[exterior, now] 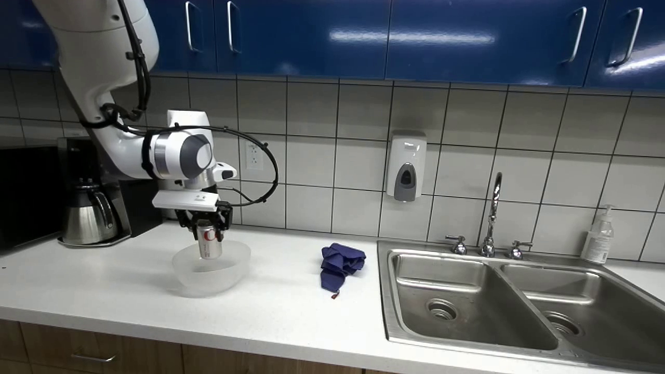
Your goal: Remove the can from the bowl.
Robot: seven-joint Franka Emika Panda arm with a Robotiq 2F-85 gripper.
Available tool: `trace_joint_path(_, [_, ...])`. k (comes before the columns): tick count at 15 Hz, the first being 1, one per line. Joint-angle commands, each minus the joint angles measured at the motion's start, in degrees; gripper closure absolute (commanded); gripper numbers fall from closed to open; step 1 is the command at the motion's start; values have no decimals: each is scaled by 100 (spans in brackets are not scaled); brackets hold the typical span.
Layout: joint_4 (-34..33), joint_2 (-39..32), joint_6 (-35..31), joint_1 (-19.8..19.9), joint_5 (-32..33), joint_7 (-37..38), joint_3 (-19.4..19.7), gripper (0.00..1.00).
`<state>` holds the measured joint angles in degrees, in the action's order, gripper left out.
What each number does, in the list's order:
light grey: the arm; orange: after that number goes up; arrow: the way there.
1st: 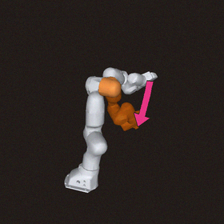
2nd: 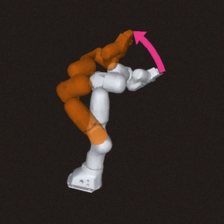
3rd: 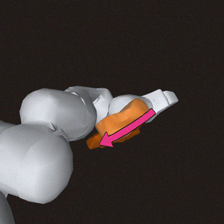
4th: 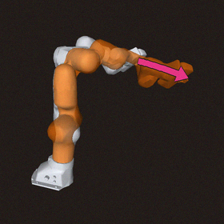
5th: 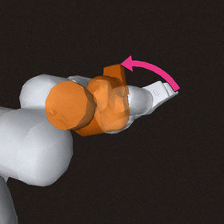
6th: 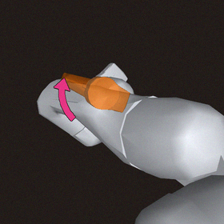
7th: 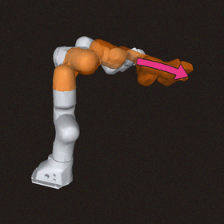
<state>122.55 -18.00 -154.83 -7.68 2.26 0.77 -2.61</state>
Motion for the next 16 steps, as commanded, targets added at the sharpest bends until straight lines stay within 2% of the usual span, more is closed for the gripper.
trace_joint_path(1, [330, 666, 171, -20, 107, 95, -57, 61])
trace_joint_path(9, [608, 1301, 184, -237, 26, 217, -397, 61])
trace_joint_path(16, [653, 1283, 63, -470, -246, 172, -810, 61])
